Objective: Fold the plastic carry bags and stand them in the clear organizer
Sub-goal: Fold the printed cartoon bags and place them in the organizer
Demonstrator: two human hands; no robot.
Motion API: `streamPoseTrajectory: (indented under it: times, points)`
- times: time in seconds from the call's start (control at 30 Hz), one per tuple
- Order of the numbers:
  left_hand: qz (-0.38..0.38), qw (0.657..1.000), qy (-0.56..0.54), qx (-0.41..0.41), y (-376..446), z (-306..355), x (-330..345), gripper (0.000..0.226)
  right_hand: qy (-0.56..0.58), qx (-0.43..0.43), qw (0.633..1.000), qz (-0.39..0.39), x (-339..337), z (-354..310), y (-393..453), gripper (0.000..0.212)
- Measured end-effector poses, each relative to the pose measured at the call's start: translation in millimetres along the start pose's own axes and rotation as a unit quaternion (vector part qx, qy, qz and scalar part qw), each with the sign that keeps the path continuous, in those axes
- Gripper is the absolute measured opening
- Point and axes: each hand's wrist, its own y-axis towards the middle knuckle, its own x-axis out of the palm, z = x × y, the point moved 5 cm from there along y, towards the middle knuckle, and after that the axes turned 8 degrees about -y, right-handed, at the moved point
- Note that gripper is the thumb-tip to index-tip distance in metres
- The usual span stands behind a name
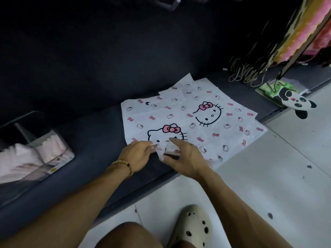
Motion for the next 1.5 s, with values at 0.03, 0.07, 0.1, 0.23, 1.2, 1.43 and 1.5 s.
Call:
streamPoseTrajectory:
  times: [0.03,0.07,0.1,0.23,1.2,1.43,1.5]
  points:
    - [-0.013,0.999,-0.018,-0.026,-8,-12,-7,0.037,-0.062,-0.016,0.998,-0.011,5,-2,-4,0.061]
    - [-0.020,0.998,-0.040,-0.045,-16,-24,-14,0.039,-0.111,-0.035,0.993,-0.014,7,-4,-7,0.046]
    - [-0.020,0.996,-0.062,-0.061,-24,-34,-21,0.040,-0.147,-0.043,0.988,-0.014,8,-5,-11,0.026]
    - [0.002,0.984,-0.136,-0.112,-58,-72,-41,0.040,-0.086,0.024,0.995,-0.053,15,11,-18,0.024]
    - [0.227,0.874,-0.325,-0.282,-95,-163,-48,0.019,0.201,0.220,0.954,-0.040,57,6,39,0.029]
    - [0.203,0.909,-0.153,-0.330,-87,-174,-60,0.041,0.081,0.256,0.963,0.024,64,27,49,0.032]
    - [0.209,0.908,-0.143,-0.335,-88,-172,-61,0.038,0.063,0.265,0.962,0.034,65,27,51,0.037]
